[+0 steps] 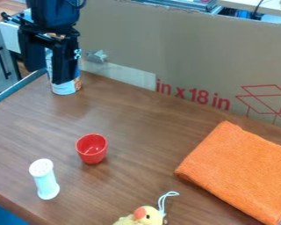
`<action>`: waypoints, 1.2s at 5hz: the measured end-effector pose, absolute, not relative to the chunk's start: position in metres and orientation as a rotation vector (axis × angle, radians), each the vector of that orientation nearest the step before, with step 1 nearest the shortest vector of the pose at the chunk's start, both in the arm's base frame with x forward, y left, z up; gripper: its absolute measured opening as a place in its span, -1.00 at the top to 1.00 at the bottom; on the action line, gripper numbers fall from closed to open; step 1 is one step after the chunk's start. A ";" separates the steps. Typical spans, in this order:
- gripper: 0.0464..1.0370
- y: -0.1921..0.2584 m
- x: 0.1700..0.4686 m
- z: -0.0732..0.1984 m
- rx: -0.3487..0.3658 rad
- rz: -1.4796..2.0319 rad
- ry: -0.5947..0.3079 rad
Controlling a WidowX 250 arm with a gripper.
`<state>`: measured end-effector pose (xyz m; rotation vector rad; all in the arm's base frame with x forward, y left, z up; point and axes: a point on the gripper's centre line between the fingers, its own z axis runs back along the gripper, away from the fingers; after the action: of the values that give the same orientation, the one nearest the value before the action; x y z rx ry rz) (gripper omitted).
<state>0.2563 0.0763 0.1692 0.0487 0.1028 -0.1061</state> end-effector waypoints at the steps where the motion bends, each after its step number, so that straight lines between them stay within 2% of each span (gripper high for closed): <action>1: -0.93 0.076 0.256 0.162 0.042 -0.107 0.126; 2: -0.93 0.069 0.266 0.153 0.072 -0.114 0.093; 3: -0.93 0.066 0.274 0.133 0.065 -0.129 0.112; 5: -0.93 0.063 0.286 0.080 0.009 -0.162 0.179; 6: -0.93 0.062 0.286 0.072 0.002 -0.164 0.193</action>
<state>0.2859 0.0622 0.0720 0.0022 0.1927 -0.1635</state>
